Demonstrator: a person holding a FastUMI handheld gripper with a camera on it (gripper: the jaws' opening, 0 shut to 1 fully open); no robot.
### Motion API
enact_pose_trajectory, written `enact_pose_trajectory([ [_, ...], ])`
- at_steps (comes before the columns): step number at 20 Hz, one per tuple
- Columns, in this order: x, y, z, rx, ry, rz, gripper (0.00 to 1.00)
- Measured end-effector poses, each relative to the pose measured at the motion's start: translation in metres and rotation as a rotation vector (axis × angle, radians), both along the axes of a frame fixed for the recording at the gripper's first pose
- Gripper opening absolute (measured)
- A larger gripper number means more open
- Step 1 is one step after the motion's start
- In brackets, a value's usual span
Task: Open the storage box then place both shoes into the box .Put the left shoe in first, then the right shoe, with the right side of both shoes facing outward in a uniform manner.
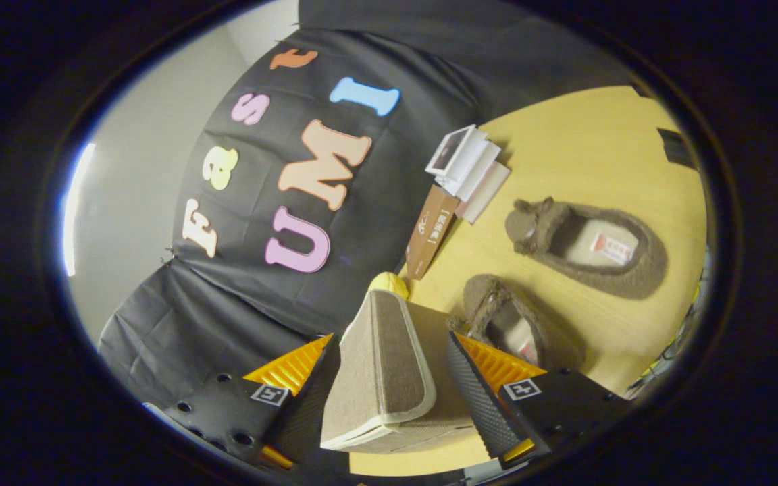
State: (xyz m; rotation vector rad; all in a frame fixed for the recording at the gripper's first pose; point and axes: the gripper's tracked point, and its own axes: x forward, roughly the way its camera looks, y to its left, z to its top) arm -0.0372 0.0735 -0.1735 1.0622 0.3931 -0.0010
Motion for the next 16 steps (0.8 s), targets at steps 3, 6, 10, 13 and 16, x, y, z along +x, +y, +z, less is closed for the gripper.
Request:
enact_pose_trajectory([
  [3,-0.003,0.009,-0.015,0.122,0.045,-0.012,0.98],
  [6,-0.005,0.019,-0.026,0.237,0.074,-0.035,0.98],
  [10,-0.006,0.030,-0.032,0.364,0.085,-0.042,0.98],
  [13,-0.002,0.034,-0.038,0.421,0.098,-0.035,0.95],
  [16,-0.002,0.033,-0.027,0.492,0.057,-0.049,0.85],
])
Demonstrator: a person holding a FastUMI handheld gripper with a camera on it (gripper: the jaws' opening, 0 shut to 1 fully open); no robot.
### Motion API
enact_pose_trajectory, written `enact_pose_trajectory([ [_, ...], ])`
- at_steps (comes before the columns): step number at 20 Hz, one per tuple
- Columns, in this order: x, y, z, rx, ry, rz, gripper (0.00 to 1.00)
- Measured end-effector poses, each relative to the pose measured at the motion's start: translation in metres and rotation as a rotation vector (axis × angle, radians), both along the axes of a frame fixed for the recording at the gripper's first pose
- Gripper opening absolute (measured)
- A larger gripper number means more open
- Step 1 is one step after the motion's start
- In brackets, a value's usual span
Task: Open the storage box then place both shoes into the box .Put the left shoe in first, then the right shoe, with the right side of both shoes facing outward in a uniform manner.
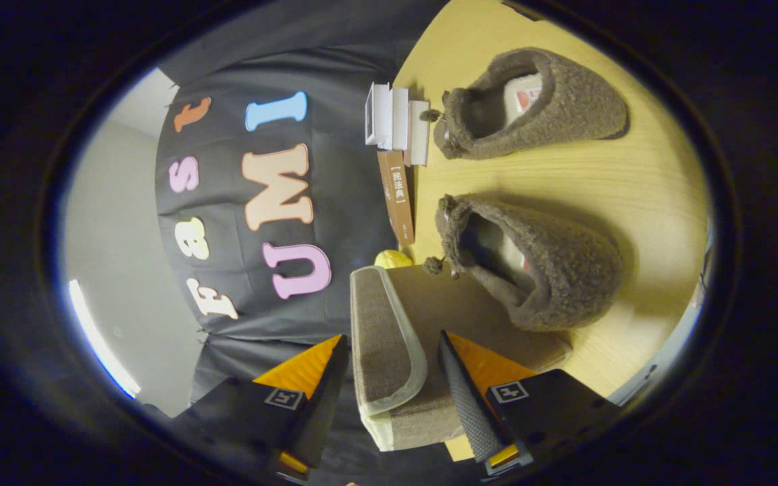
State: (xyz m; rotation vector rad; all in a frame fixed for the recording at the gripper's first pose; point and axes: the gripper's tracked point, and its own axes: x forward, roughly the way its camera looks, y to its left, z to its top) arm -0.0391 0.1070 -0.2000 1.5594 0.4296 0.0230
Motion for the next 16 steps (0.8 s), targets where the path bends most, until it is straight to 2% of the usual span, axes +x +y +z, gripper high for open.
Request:
enact_pose_trajectory([
  [9,0.0028,0.0003,0.0015,0.045,-0.021,-0.006,0.64],
  [16,0.0007,0.0010,0.0019,0.105,-0.052,-0.024,0.65],
])
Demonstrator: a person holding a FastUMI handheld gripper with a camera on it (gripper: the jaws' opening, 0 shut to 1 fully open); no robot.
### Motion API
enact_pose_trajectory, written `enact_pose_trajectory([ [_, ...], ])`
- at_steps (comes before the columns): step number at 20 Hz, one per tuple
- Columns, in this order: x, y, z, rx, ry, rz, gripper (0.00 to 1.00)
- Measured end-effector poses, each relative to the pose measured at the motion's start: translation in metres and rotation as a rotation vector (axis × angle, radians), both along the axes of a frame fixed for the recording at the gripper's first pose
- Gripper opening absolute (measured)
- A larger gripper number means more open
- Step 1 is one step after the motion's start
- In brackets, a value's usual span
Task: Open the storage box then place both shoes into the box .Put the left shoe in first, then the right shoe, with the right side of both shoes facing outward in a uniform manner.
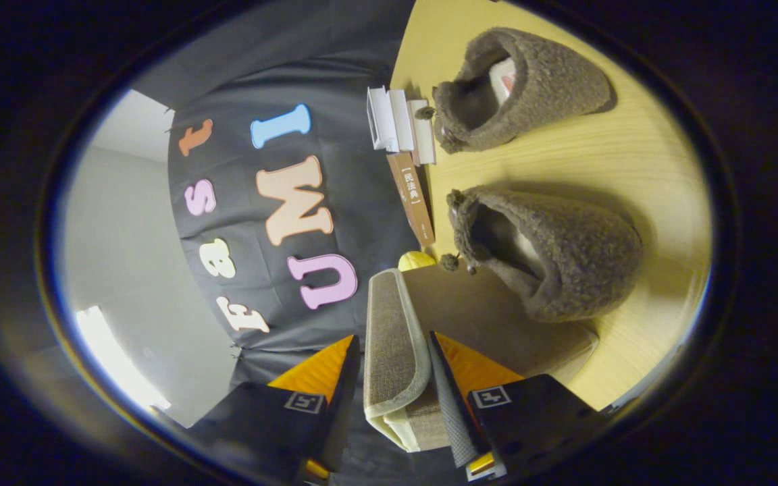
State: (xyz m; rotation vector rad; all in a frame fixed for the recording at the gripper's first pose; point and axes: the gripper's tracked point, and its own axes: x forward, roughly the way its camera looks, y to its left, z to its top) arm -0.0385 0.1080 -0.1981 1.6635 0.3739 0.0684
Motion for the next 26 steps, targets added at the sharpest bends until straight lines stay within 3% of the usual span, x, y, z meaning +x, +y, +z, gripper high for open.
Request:
enact_pose_trajectory([
  [1,0.013,0.004,-0.003,0.003,-0.006,-0.008,0.65],
  [4,-0.003,-0.003,-0.013,-0.002,0.030,-0.001,0.36],
  [5,0.033,0.003,-0.022,-0.009,0.014,-0.029,0.26],
  [6,0.002,-0.008,-0.009,-0.021,0.013,-0.028,0.16],
  [11,0.009,-0.008,0.001,-0.096,0.004,-0.006,0.11],
  [18,0.018,-0.009,0.066,-0.163,-0.142,-0.028,0.05],
  [26,0.016,0.020,0.120,-0.275,-0.185,0.031,0.03],
])
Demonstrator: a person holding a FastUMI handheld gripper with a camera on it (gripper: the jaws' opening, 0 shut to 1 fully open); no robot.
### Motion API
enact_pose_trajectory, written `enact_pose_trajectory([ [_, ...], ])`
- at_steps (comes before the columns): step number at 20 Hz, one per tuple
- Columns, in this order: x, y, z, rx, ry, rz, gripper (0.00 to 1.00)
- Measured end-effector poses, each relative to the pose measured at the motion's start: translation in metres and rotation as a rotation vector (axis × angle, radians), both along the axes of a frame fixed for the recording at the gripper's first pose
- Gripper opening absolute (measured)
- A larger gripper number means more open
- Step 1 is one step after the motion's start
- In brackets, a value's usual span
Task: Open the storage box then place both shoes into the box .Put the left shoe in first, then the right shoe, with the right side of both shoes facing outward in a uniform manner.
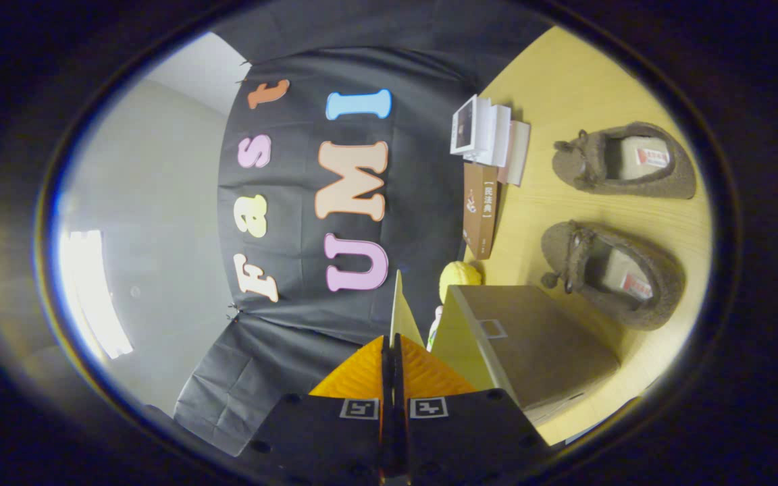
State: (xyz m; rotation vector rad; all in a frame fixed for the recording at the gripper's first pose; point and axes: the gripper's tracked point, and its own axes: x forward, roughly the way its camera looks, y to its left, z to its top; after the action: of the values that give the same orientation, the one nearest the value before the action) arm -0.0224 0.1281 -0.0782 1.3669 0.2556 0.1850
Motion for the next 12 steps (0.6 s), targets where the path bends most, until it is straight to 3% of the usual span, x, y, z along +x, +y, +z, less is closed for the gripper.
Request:
enact_pose_trajectory([
  [12,0.012,0.131,0.100,-0.352,-0.149,0.097,0.03],
])
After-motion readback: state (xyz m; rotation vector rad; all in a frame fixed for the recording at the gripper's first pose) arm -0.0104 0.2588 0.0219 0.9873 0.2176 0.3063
